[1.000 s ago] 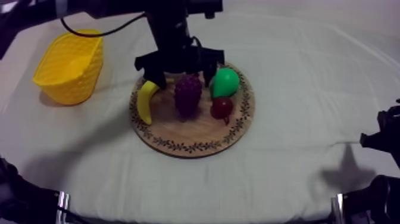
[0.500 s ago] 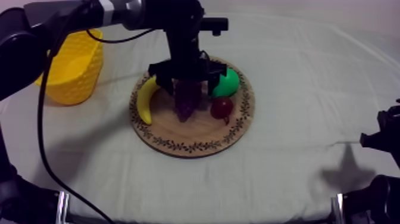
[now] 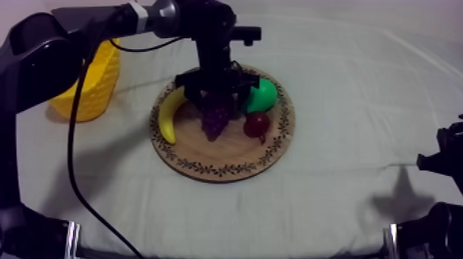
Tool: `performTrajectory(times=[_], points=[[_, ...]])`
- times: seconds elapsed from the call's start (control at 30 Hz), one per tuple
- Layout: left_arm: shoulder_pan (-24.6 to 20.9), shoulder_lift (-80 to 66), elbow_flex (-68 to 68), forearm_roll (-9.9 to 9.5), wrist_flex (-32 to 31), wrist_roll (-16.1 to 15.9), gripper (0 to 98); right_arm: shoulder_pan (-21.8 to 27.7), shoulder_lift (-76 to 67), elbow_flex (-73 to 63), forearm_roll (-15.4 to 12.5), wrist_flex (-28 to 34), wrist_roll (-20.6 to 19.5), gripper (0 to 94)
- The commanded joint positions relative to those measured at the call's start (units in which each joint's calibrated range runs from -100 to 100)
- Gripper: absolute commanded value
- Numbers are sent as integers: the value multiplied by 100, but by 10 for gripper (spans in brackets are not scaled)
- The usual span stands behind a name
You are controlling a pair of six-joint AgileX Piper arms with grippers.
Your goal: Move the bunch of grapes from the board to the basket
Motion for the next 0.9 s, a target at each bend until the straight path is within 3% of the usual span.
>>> performTrajectory(times=[0.0,0.13,0.23,0.53,0.87], points=[[-2,51,-40,1,46,2,658,-1,1,-5,-1,-2,-1,3],[-3,99,-25,-3,83,16,491,-1,1,-5,-1,-2,-1,3],[-4,42,34,-8,90,14,436,-1,1,-5,-1,-2,-1,3],[-4,-711,269,-15,128,-131,426,-1,1,-5,-1,-2,-1,3],[-47,-1872,198,-19,638,-220,418,-1,1,-5,-1,-2,-1,3]])
